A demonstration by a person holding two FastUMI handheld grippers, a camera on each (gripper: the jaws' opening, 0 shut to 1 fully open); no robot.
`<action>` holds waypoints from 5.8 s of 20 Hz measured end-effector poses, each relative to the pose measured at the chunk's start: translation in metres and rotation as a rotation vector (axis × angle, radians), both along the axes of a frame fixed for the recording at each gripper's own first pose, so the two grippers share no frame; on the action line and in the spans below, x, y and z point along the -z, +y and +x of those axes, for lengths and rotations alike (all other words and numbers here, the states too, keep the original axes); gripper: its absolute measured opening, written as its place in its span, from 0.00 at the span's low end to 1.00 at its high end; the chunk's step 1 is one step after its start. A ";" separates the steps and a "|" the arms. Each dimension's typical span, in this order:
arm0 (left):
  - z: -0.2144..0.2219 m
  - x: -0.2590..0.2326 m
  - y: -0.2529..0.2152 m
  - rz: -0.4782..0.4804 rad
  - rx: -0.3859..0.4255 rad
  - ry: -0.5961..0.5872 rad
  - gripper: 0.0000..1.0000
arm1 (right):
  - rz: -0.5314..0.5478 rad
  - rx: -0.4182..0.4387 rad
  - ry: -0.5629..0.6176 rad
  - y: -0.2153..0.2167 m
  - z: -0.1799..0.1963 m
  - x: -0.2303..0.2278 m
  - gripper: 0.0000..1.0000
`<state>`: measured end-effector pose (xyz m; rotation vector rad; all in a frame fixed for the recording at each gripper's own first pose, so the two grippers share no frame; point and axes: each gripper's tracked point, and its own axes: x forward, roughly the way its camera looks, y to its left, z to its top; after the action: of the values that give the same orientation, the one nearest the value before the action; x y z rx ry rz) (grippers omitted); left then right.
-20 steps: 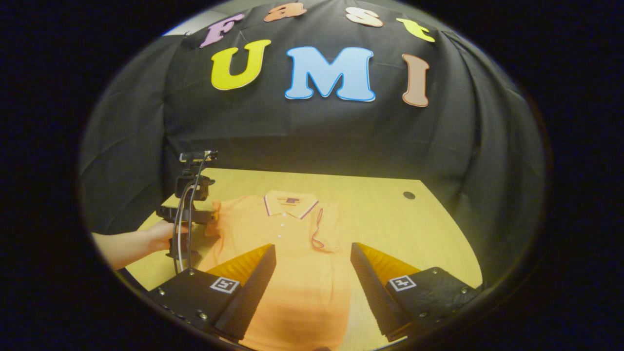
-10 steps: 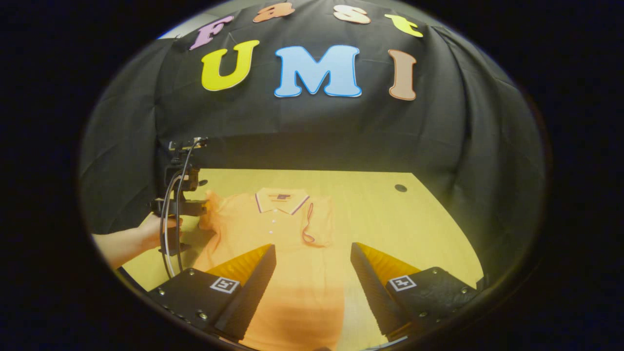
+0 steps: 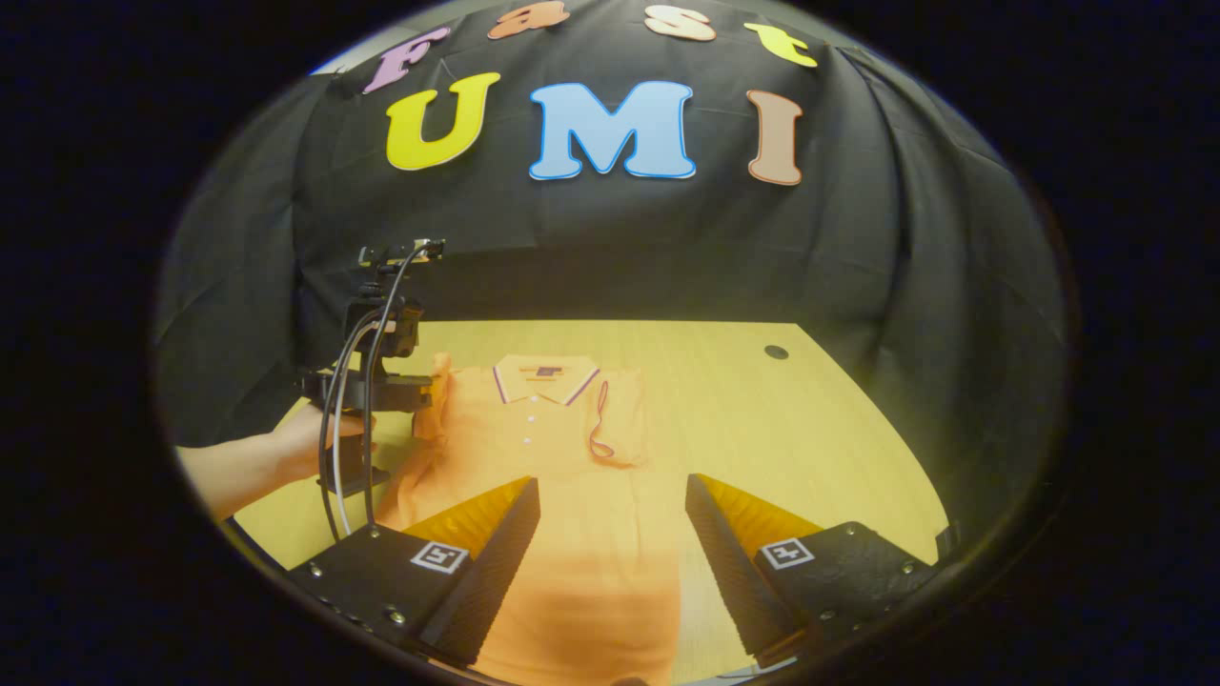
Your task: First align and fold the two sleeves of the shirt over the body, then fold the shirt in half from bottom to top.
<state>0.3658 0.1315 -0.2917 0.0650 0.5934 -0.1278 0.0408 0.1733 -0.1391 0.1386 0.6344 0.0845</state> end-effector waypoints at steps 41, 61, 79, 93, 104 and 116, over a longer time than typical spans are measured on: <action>-0.425 0.026 0.056 -0.070 0.015 0.146 0.95 | -0.006 -0.167 0.277 -0.012 -0.208 0.150 0.96; -0.444 0.048 0.018 0.012 0.071 0.155 0.11 | 0.042 -0.101 0.303 -0.008 -0.211 0.160 0.30; -0.354 -0.079 0.013 -0.077 -0.008 -0.009 0.06 | 0.087 -0.157 0.052 -0.019 -0.105 0.041 0.01; -0.185 -0.120 0.021 -0.134 -0.014 -0.053 0.06 | 0.043 -0.127 -0.024 -0.019 0.058 0.004 0.01; -0.056 -0.121 0.009 -0.144 0.013 -0.091 0.06 | -0.017 -0.119 -0.025 0.004 0.172 0.015 0.01; 0.055 -0.088 0.010 -0.137 0.000 -0.127 0.06 | -0.059 -0.086 -0.011 0.013 0.274 0.049 0.01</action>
<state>0.4205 0.1416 -0.2034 -0.0590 0.4569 -0.1629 0.3149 0.1864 -0.1877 0.0537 0.6307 0.1489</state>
